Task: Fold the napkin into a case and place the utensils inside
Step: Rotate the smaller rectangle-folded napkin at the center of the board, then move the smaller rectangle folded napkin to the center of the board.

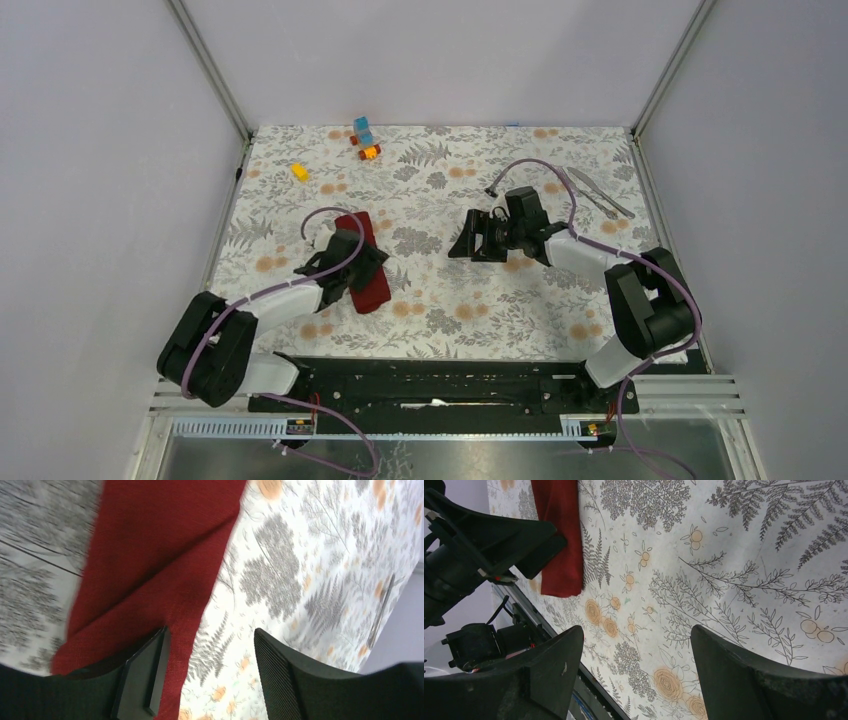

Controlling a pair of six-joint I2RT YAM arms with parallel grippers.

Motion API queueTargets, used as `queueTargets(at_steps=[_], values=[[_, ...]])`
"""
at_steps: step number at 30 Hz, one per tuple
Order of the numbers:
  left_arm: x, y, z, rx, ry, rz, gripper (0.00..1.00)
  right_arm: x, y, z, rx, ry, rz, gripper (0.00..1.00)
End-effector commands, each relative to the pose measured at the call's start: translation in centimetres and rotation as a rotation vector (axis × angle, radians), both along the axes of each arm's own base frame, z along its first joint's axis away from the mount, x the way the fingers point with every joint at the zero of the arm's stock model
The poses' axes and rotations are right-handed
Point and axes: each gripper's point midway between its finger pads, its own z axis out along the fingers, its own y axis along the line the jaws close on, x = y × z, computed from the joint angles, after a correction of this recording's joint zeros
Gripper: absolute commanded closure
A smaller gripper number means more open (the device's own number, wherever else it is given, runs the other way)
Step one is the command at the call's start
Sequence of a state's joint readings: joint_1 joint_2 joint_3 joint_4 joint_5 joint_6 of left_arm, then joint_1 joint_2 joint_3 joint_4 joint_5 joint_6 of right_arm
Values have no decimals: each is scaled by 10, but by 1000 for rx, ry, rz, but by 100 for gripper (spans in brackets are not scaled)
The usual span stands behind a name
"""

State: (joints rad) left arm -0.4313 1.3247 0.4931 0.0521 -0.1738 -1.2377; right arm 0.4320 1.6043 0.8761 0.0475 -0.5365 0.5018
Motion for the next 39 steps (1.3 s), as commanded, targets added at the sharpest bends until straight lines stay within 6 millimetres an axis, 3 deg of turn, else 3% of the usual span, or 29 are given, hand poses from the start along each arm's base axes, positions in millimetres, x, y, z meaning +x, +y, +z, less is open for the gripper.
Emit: queueTargets(at_steps=[1,4,9,15,23,30,39], values=[[17,-39,44,50,-68,-120,30,-5,5,20,55,-42,26,15],[25,-23,42,330,64,-172,29,-7,4,21,51,-42,29,15],[35,-13,21,588,279,-262,30,-10,-1,22,30,-46,25,15],[40,-19,0,601,355,-222,37,-13,-6,22,6,-58,20,15],[32,-6,-28,588,394,-138,40,-18,-9,18,0,-53,25,15],[40,46,-35,498,400,57,42,-27,-13,10,-22,-21,28,15],[53,123,-13,382,322,328,43,-33,-14,2,-42,-5,40,15]])
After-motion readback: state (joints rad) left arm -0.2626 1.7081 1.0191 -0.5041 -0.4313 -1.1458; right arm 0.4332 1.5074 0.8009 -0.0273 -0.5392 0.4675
